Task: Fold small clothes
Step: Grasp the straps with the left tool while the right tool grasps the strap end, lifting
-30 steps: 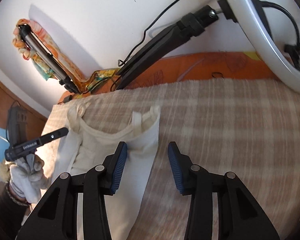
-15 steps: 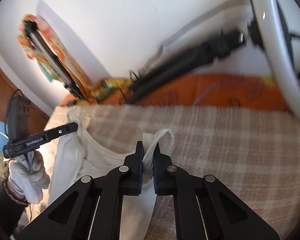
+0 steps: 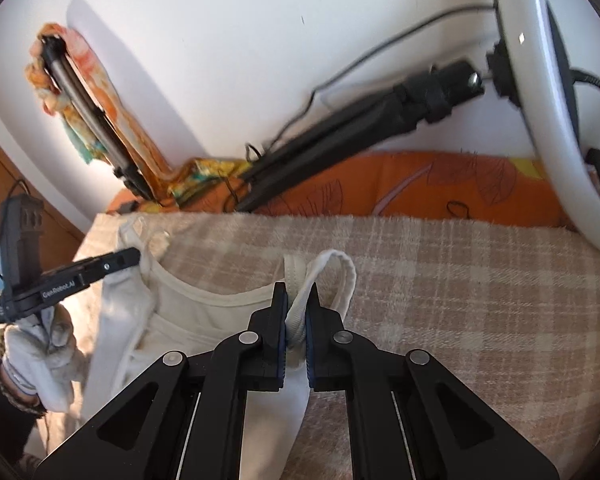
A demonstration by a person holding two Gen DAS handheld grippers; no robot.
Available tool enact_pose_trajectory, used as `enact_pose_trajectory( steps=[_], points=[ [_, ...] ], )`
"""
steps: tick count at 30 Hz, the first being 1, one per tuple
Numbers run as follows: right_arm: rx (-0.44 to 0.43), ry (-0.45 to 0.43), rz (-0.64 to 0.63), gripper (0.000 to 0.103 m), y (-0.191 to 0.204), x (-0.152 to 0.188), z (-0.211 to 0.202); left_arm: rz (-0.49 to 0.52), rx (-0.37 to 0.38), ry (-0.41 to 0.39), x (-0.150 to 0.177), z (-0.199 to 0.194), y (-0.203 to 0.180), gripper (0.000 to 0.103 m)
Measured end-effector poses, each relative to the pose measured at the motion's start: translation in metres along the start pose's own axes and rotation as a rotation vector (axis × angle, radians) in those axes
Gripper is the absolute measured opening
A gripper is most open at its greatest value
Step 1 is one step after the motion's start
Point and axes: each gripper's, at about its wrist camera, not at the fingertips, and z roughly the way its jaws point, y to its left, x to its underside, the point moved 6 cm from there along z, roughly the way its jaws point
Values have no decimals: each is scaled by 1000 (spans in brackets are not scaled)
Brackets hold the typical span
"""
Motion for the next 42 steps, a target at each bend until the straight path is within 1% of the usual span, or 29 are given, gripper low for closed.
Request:
enact_pose_trajectory(
  steps=[4, 9, 13, 16, 20, 25, 28, 30, 34, 37, 38, 40, 42],
  points=[
    [-7, -39, -5, 6, 9, -6, -27, 0, 18, -33, -3, -23, -8, 3],
    [-15, -77, -11, 6, 30, -6, -64, 29, 31, -76, 1, -66, -25, 3],
    [-26, -108, -18, 6, 48, 2, -99, 53, 32, -104, 14, -103, -37, 3],
    [-33, -127, -14, 6, 59, 16, -125, 62, 35, -115, 29, -130, -44, 3],
    [-32, -123, -17, 6, 76, 45, -146, 74, 29, -113, 60, -159, -50, 3],
    [-37, -112, -21, 6, 93, 93, -165, 67, 25, -94, 108, -178, -50, 3],
    [-40, -91, -14, 6, 100, 125, -165, 62, 5, -64, 140, -179, -46, 3],
    [-28, -72, -20, 6, 104, 147, -164, 39, 3, -42, 160, -178, -43, 3],
    [-3, -37, -34, 6, 107, 180, -159, -7, -4, 0, 195, -175, -33, 3],
    [11, -13, -62, 6, 112, 198, -159, 6, -6, 27, 213, -178, -32, 3],
    [19, -10, -74, 8, 113, 202, -160, 16, -8, 39, 219, -179, -33, 3],
    [49, 6, -99, 9, 115, 211, -164, 37, -19, 74, 231, -185, -33, 11],
    [88, 41, -107, 9, 112, 223, -167, 63, -23, 89, 237, -193, -33, 15]
  ],
)
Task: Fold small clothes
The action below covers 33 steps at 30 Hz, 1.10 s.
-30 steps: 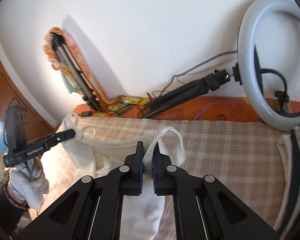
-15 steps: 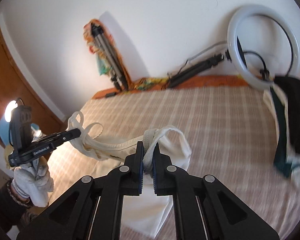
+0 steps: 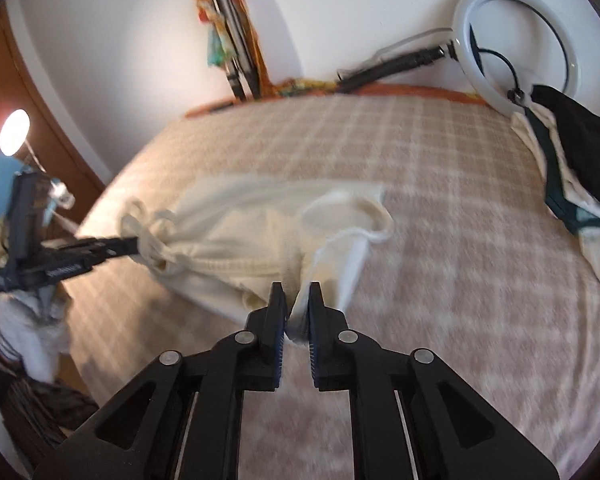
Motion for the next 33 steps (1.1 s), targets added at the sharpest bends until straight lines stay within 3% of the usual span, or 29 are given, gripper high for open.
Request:
enact_pose_trajectory(
  steps=[3, 6, 11, 16, 20, 25, 28, 33],
  points=[
    [40, 64, 2, 10, -6, 16, -6, 25, 9, 9, 11, -19, -2, 16],
    [89, 44, -21, 10, -4, 22, -25, 44, 41, -10, 15, -41, -8, 16],
    [9, -56, -29, 10, 16, 2, -44, 30, 99, -86, -3, -65, -23, 16],
    [-5, -2, -43, 10, 25, -16, -4, -26, 79, -125, -34, -50, -22, 16],
    [50, 73, -34, 10, 15, -15, 26, -30, 47, -71, -41, -14, -16, 16],
    [102, 203, -23, 10, -3, 23, 33, 9, -2, 66, -14, 30, -9, 16],
    [89, 200, -35, 10, -7, 36, 21, 55, -30, 84, 0, 32, -7, 16],
    [-42, 121, 49, 10, -13, 25, -3, 14, -8, 43, -5, 14, -2, 16]
  ],
)
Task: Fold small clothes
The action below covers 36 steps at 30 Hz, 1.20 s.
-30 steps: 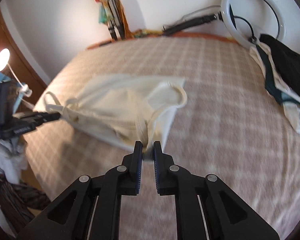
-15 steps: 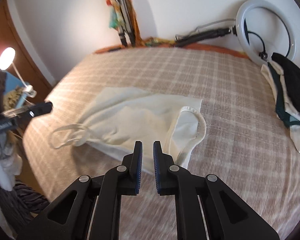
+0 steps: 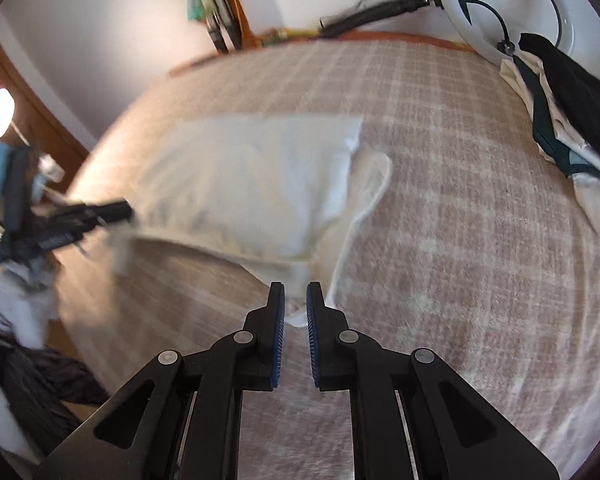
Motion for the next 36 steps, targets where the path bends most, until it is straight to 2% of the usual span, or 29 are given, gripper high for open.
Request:
enact_pose_trajectory(
  steps=[1, 2, 3, 5, 7, 12, 15, 19, 22, 23, 24, 25, 27, 29, 32, 36],
  points=[
    [-28, -22, 4, 10, 2, -4, -4, -15, 10, -19, -6, -4, 1, 16],
    [-63, -59, 8, 14, 3, -12, -10, -23, 13, -33, -11, -6, 2, 16],
    [-77, -81, 9, 30, 4, -18, -12, -34, 9, -47, -18, -6, 3, 16],
    [-68, -138, 22, 52, -1, -34, -15, -63, 9, -58, -32, -3, 6, 16],
    [-58, -154, 43, 52, -8, -45, -8, -109, 10, -57, -45, 3, 12, 16],
    [-69, -141, 192, 52, -43, -69, 23, -194, 30, -57, -57, 11, 18, 16],
    [-95, -139, 274, 52, -59, -80, 36, -169, 49, -56, -59, 13, 8, 16],
    [-161, -115, 365, 52, -74, -93, 59, -119, 37, -41, -54, 22, -3, 16],
    [-201, -80, 373, 44, -72, -96, 73, -105, 30, -18, -48, 30, -6, 16],
    [-203, -73, 367, 32, -69, -95, 74, -100, 26, -12, -47, 32, -7, 16],
    [-207, -65, 364, 14, -69, -97, 77, -93, 21, -10, -46, 33, -7, 16],
    [-217, -59, 358, 7, -67, -98, 80, -85, 13, -12, -46, 34, -8, 16],
    [-193, -75, 326, 3, -62, -103, 80, -69, -2, -13, -45, 36, -9, 16],
    [-104, -99, 259, 3, -60, -110, 79, -51, -21, -17, -43, 36, -9, 16],
    [82, -102, 180, 1, -63, -112, 87, -28, -48, -20, -40, 36, -10, 16],
    [49, -128, 230, 5, -63, -109, 69, -17, -66, -37, -42, 28, -9, 16]
  ],
)
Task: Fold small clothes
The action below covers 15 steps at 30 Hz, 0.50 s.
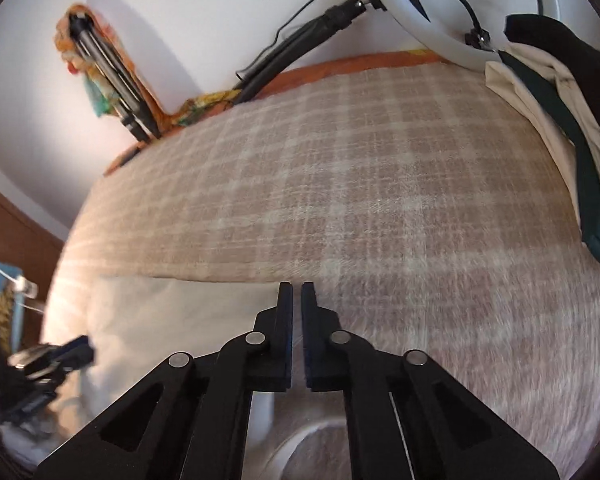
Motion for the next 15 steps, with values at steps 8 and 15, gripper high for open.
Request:
enact_pose_trajectory(
  steps=[8, 15],
  points=[
    [-17, 86, -252, 5, 33, 50, -44, 42, 7, 8, 5, -2, -12, 16],
    [9, 237, -383, 5, 42, 112, -60, 26, -11, 11, 11, -3, -6, 17]
  ],
)
